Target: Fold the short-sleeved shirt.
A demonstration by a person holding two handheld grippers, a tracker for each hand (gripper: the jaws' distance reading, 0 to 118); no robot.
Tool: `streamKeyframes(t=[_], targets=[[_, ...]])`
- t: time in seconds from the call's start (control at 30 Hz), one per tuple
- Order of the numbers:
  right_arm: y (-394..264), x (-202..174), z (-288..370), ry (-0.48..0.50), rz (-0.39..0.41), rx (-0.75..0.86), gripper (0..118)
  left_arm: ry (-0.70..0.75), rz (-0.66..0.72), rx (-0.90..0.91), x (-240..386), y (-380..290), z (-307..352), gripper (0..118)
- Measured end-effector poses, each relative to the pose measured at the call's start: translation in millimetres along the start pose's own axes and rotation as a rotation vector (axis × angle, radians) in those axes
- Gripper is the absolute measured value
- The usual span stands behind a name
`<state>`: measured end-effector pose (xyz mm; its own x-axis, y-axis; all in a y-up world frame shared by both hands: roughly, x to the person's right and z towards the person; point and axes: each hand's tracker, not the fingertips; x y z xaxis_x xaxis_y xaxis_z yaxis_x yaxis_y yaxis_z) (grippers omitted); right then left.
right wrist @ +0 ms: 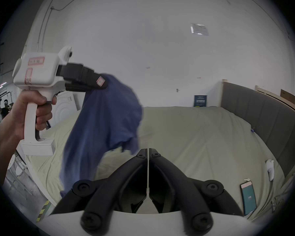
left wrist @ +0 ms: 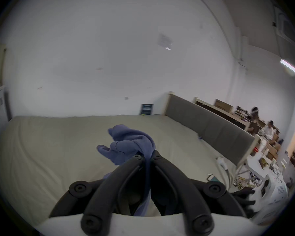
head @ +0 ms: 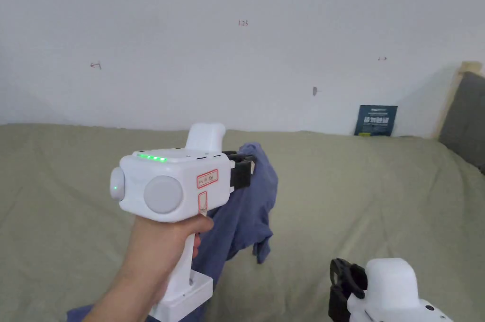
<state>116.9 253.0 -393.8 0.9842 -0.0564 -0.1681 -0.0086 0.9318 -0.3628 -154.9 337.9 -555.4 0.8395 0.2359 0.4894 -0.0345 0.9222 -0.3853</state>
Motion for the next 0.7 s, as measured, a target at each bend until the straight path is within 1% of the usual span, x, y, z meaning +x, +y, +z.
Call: streamKeyframes(t=[0.1,0.17,0.2,0.3,0.37,0.4,0.5,0.53,0.6,0.63,0.67,0.7], targets=[[-5,29,2,-0.042,-0.019,-0.003,1,-0.039,-0.034,-0.048,43,-3,-41,1],[-10,47,3,-0.065,-0.031,-0.010,1,-0.005,-0.070,-0.121,59,-19,-76,1],[-13,55,2,-0.082,-0.038,-0.017,1,-0.004,-0.066,-0.170,65,-32,-95,1],[-23,77,0,-0.115,-0.057,-0.038,1,0.023,-0.051,-0.309,72,-78,-147,1],[-29,92,0,-0.140,-0.073,-0.055,1,0.042,-0.007,-0.417,73,-124,-184,1],[-32,98,0,-0.156,-0.079,-0.061,1,0.051,0.019,-0.471,72,-145,-199,1],[-38,113,-1,-0.180,-0.090,-0.077,1,0.111,0.038,-0.612,69,-198,-229,1],[-40,116,-2,-0.186,-0.089,-0.080,1,0.124,0.040,-0.627,68,-208,-234,1],[-41,120,-1,-0.195,-0.092,-0.084,1,0.124,0.055,-0.595,67,-218,-238,2],[-39,119,1,-0.196,-0.092,-0.084,2,0.114,0.075,-0.568,67,-217,-235,3],[-39,118,2,-0.199,-0.090,-0.085,2,0.099,0.083,-0.530,66,-215,-231,8],[-38,117,3,-0.199,-0.085,-0.086,1,0.090,0.076,-0.483,66,-207,-220,32]])
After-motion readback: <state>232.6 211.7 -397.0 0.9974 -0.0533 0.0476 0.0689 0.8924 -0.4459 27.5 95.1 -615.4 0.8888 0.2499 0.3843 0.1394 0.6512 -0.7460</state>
